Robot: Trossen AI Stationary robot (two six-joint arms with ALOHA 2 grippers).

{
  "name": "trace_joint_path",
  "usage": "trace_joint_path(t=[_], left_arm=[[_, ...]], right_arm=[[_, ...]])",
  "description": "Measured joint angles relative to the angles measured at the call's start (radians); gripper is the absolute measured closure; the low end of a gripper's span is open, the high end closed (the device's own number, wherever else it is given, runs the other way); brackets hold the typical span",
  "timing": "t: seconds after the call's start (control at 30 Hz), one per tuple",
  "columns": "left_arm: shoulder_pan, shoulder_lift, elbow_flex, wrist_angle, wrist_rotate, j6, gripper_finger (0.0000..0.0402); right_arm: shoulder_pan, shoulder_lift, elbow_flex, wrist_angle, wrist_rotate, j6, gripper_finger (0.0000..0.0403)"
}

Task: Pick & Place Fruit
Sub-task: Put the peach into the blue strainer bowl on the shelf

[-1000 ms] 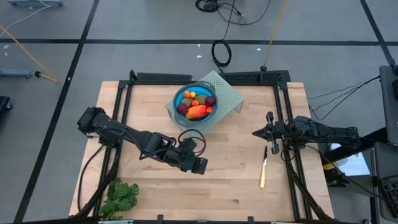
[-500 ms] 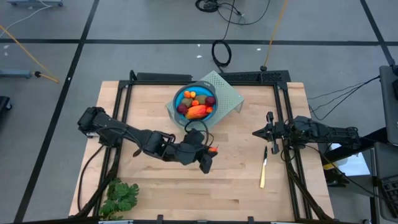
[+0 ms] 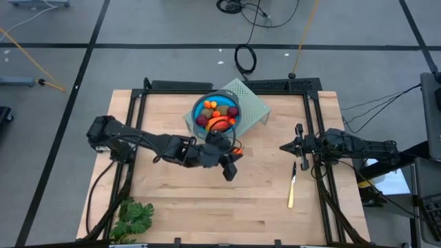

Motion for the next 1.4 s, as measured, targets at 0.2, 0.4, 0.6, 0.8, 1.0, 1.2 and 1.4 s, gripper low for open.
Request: trace_joint_path(t=[0.2, 0.4, 0.6, 0.8, 1.0, 1.2, 1.4], left_arm=[[0.057, -0.030, 0.000, -0.028, 0.014, 0.131, 0.0270], [0.120, -0.054, 0.000, -0.066, 0.031, 0.215, 0.0270], [0.178, -0.087, 0.000, -0.136, 0.038, 0.295, 0.0270], [0.243, -0.099, 0.000, -0.185, 0.090, 0.318, 0.0270], [0.297, -0.099, 0.000, -0.236, 0.135, 0.318, 0.0270], [0.341, -0.099, 0.000, -0.287, 0.158, 0.342, 0.0270], [0.378, -0.099, 0.000, -0.332, 0.161, 0.364, 0.0270]], right_arm=[[0.000, 0.000, 0.000, 0.000, 0.000, 0.000, 0.0403], [0.000, 0.000, 0.000, -0.003, 0.003, 0.000, 0.0403], [0.000, 0.000, 0.000, -0.003, 0.004, 0.000, 0.0403], [0.000, 0.000, 0.000, -0.003, 0.004, 0.000, 0.0403], [0.000, 0.000, 0.000, -0.003, 0.004, 0.000, 0.0403], [0.000, 0.000, 0.000, -0.003, 0.004, 0.000, 0.0403], [0.000, 0.000, 0.000, -0.003, 0.004, 0.000, 0.0403]])
